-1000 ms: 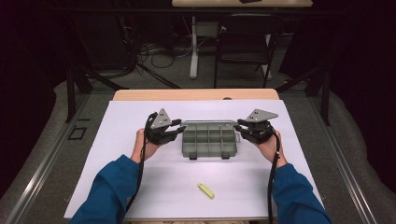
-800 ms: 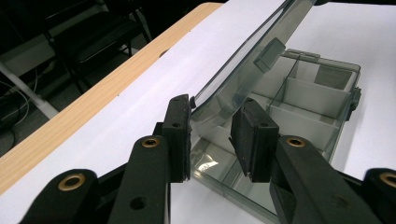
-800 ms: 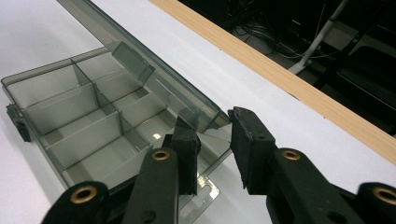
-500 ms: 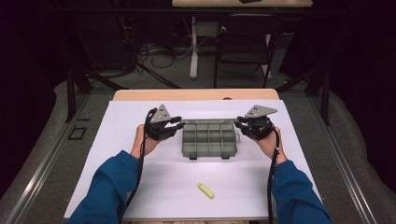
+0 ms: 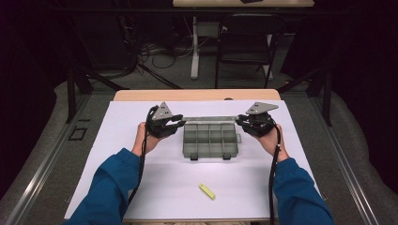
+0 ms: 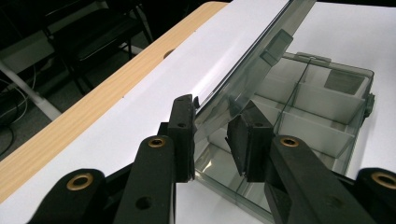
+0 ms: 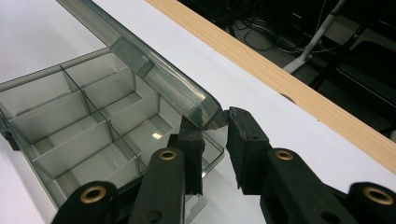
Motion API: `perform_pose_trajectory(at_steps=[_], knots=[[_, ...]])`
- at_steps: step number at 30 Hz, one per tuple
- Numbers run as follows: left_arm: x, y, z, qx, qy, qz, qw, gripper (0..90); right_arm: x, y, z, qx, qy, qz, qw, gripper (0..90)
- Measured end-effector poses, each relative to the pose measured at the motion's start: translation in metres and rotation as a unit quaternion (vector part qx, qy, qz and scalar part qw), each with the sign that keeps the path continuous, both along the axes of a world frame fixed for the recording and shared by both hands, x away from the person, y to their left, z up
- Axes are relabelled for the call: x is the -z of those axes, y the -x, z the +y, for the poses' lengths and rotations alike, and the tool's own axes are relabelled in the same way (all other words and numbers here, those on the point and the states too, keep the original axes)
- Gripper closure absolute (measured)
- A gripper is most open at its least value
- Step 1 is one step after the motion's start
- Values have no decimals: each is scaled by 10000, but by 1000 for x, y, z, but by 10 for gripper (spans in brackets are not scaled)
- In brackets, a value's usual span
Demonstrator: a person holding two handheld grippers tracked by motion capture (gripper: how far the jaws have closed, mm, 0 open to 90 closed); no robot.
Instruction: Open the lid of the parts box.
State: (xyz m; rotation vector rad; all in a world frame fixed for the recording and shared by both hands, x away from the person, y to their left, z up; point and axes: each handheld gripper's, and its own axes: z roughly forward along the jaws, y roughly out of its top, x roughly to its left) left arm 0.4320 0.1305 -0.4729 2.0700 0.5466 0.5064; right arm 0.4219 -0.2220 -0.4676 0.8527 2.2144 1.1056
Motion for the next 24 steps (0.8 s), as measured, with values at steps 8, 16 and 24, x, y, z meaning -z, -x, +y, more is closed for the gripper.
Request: perform_pose_trajectory(at_steps=[8, 16, 24], knots=[[-3, -6, -1, -54, -25, -14, 10000, 735, -3, -6, 1, 36, -3, 53, 10000, 764], [-4, -13, -2, -98, 19, 23, 9999, 748, -6, -14, 0, 28, -71, 171, 9998, 770], [-4, -20, -2, -127, 60, 59, 9999, 756, -7, -23, -1, 90, -97, 292, 9995, 784]])
